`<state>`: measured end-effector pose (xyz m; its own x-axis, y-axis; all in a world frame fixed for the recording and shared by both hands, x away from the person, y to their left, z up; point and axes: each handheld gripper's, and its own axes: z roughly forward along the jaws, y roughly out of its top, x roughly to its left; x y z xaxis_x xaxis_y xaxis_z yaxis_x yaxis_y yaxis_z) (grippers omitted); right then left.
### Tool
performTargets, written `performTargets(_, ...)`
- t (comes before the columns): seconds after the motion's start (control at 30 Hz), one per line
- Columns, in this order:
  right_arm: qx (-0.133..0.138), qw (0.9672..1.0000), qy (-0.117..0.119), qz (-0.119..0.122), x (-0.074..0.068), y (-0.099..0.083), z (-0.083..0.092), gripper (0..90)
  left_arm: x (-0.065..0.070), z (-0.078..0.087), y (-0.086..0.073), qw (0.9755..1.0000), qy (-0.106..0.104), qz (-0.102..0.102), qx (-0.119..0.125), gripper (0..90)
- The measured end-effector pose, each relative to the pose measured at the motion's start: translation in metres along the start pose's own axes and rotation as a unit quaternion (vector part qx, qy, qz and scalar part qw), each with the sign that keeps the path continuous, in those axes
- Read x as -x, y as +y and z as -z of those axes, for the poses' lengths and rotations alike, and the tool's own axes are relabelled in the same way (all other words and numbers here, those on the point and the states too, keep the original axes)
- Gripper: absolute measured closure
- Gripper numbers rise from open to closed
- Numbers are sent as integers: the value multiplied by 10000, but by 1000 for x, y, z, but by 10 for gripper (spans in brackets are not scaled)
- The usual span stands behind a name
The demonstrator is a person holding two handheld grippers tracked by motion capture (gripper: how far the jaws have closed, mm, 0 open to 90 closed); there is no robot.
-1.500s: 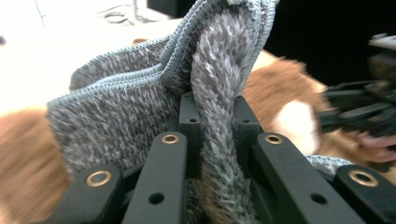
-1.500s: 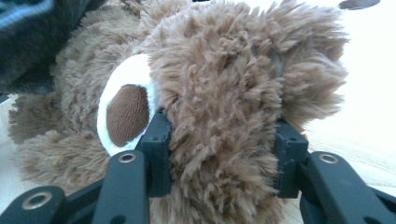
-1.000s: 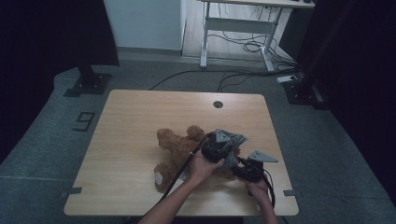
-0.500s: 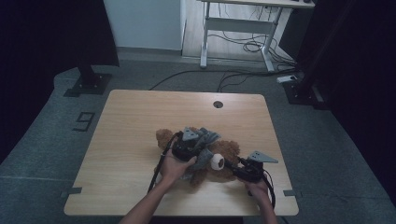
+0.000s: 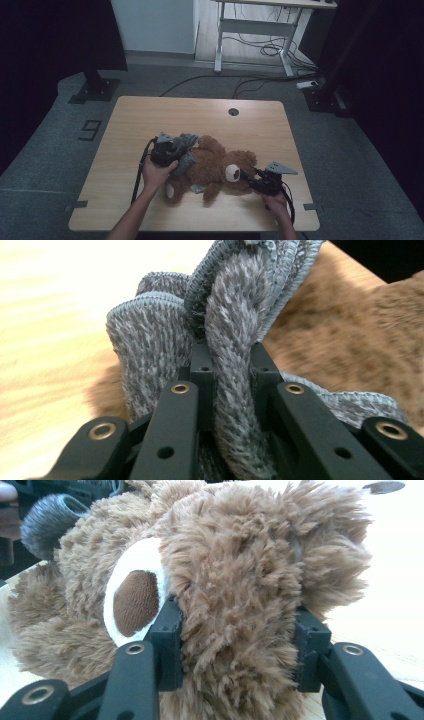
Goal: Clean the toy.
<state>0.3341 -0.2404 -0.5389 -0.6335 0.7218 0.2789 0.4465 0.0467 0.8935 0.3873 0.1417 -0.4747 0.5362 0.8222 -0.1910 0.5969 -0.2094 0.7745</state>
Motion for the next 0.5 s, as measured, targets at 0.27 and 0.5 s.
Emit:
performTargets(0.27, 14, 10000, -3, -9, 0, 0, 0, 513, -18, 6, -14, 9996, 248, 98, -78, 777)
performTargets(0.5, 11, 10000, 0, -24, 0, 0, 0, 513, 8, 25, 1, 9995, 9, -84, 309, 777)
